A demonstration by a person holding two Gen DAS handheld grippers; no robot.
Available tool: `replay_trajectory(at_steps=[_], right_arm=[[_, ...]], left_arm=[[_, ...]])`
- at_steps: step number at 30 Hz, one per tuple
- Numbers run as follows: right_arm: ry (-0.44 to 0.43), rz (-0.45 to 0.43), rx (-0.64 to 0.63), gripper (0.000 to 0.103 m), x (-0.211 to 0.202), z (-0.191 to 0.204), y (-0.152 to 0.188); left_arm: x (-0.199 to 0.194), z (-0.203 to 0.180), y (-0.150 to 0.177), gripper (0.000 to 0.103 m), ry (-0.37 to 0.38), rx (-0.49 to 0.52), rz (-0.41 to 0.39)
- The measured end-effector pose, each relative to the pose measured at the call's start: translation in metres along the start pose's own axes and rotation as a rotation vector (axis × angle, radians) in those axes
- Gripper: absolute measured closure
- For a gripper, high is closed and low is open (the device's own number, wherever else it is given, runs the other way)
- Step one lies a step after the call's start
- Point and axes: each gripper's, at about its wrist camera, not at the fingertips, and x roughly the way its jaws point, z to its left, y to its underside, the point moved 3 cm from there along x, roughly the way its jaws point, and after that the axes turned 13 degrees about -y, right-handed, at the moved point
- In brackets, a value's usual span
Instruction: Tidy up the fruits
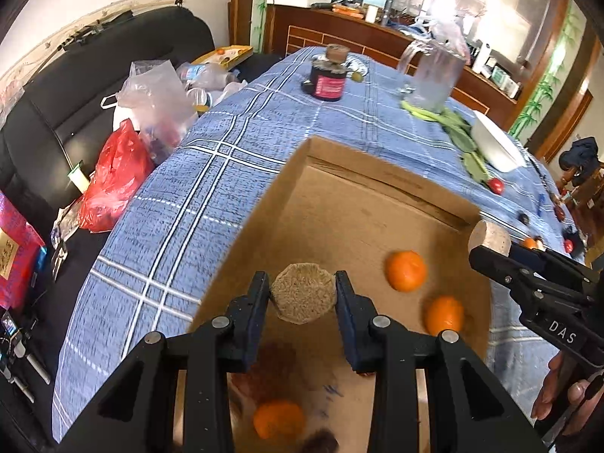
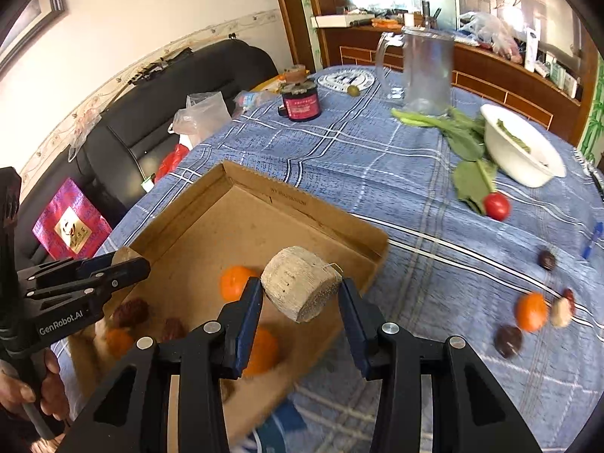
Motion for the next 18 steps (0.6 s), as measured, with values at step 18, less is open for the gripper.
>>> replay_trajectory(at_steps=[18], right_arm=[[0.061,0.082,-0.053,0.057,0.046,-0.008,-0.008]], left_arm=[[0.046,-0.007,-0.008,0.069,-0.04,0.038,0.063]])
